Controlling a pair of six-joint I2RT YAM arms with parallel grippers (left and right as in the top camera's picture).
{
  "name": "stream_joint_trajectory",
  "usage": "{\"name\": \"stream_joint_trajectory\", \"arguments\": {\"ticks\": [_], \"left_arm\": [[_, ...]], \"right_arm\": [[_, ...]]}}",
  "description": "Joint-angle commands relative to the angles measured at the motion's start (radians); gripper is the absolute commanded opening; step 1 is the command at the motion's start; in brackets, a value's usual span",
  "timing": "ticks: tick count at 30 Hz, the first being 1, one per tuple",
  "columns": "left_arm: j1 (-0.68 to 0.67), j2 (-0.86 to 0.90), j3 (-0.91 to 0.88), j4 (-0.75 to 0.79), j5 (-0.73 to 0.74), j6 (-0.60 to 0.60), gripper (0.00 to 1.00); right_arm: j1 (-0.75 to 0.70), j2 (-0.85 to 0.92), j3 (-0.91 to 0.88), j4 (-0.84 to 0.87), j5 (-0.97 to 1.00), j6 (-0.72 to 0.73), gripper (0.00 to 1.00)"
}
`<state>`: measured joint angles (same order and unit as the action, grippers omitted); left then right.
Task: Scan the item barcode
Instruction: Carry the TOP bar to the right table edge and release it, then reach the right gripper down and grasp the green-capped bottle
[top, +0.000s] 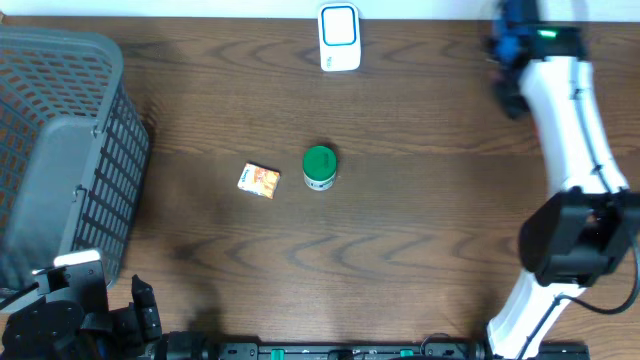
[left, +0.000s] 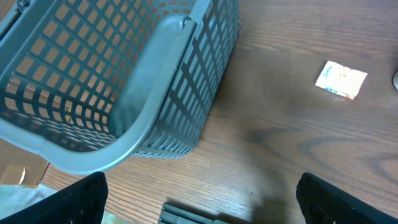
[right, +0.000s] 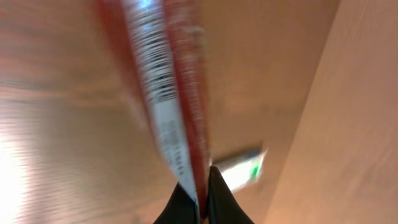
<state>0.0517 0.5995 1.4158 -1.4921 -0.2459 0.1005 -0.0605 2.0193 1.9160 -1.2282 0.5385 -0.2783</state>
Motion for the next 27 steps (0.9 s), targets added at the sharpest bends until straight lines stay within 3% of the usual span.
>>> {"name": "stream_joint_trajectory", "arguments": {"ticks": [1, 7, 9, 10, 11, 13, 20, 23, 27], "left_arm": [[0.004, 0.000, 0.005, 0.000, -0.009, -0.012, 0.97], [0.004, 0.000, 0.005, 0.000, -0.009, -0.013, 0.97], [0.004, 0.000, 0.005, 0.000, -0.009, -0.012, 0.97], [0.004, 0.000, 0.005, 0.000, -0.009, -0.013, 0.97], [0.004, 0.000, 0.005, 0.000, -0.009, -0.013, 0.97], [0.004, 0.000, 0.005, 0.000, -0.009, -0.012, 0.97], [0.004, 0.000, 0.005, 0.000, -0.009, -0.012, 0.97], [0.004, 0.000, 0.005, 0.000, -0.009, -0.013, 0.97], [0.004, 0.000, 0.005, 0.000, -0.009, -0.012, 0.97]], "right_arm": [[-0.208, 0.006, -0.152, 0.006, 0.086, 0.275, 0.01], [-0.484, 0.006, -0.393, 0.158, 0.029, 0.394, 0.02], [-0.515, 0.006, -0.389, 0.177, -0.042, 0.394, 0.11], [-0.521, 0.006, -0.381, 0.177, -0.062, 0.394, 0.33], [-0.525, 0.006, -0.362, 0.169, -0.084, 0.393, 0.66], [-0.515, 0.002, -0.264, 0.112, -0.159, 0.393, 0.97], [-0.388, -0.002, 0.254, -0.225, -0.618, 0.394, 0.99], [-0.271, -0.002, 0.368, -0.311, -0.719, 0.416, 0.99], [-0.058, 0.002, 0.381, -0.336, -0.883, 0.525, 0.99]]}}
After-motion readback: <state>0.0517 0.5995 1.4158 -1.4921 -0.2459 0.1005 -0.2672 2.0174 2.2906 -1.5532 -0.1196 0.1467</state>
